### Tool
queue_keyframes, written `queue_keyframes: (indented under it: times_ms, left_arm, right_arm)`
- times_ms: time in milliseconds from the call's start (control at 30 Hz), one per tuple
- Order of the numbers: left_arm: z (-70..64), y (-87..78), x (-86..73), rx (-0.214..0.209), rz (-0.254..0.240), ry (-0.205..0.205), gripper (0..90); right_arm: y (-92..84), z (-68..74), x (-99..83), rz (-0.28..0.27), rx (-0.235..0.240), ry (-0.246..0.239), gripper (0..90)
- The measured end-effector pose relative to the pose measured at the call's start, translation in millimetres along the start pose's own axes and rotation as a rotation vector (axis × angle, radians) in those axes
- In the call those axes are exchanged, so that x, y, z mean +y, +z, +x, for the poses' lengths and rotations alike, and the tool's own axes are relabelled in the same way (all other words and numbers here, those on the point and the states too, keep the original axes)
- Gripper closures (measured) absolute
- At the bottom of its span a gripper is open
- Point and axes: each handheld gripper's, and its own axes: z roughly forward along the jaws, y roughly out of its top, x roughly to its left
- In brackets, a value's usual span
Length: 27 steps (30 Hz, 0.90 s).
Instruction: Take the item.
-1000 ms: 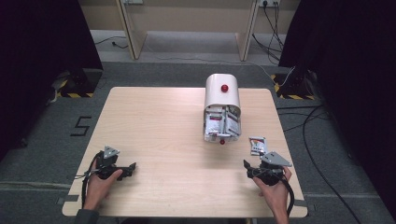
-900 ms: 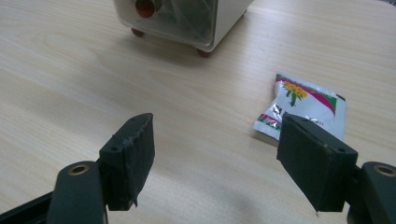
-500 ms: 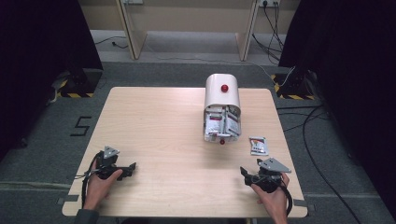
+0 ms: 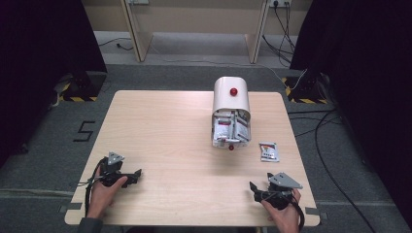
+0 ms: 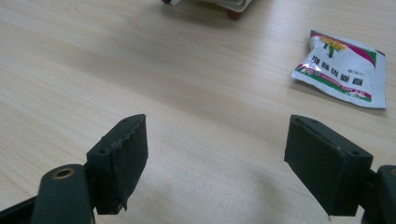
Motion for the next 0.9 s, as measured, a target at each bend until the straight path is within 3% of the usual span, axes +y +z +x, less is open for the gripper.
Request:
queue_keyframes:
  times_ms: [533, 900]
  left_arm:
    - [0.0, 0.0, 0.0, 0.000, 0.000, 0.000, 0.0]
    - [0.0, 0.0, 0.0, 0.000, 0.000, 0.000, 0.0]
  right_arm:
    - [-14.7, 1.7, -14.2, 0.011, -0.011, -0.010, 21.9]
    - [-14.4, 5.1, -21.0, 0.032, -0.008, -0.014, 22.4]
